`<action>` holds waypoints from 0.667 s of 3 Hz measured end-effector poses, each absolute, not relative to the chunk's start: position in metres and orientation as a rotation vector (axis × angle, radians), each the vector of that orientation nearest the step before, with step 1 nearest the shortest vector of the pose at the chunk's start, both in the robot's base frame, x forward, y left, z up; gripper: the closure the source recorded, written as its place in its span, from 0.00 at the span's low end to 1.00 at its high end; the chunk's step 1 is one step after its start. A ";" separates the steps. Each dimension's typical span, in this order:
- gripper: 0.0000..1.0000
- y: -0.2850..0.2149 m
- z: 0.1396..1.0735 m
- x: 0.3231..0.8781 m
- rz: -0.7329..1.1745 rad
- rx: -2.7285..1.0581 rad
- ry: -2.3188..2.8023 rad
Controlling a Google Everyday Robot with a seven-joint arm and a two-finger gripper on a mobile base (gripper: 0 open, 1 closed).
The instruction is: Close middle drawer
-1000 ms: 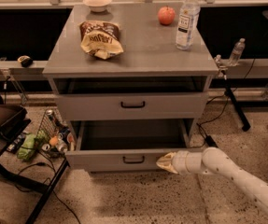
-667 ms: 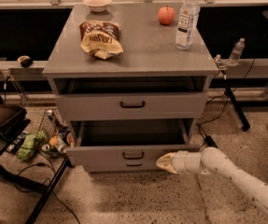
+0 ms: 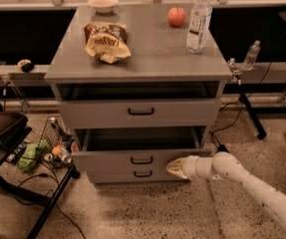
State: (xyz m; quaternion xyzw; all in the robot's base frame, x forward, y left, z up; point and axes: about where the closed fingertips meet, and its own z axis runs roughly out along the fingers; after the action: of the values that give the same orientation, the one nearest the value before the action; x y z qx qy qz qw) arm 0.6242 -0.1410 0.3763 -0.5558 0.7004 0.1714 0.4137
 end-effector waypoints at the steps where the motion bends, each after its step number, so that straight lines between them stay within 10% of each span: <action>1: 1.00 -0.146 0.374 0.647 0.419 -1.394 1.760; 2: 1.00 -0.146 0.374 0.646 0.419 -1.394 1.760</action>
Offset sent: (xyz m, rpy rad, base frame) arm 0.2245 -0.0615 -0.0157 -0.0451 -0.0675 -0.0578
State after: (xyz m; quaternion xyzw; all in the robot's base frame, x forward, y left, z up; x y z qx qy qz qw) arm 0.6456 -0.1463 0.3736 -0.5551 0.7008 0.1668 0.4158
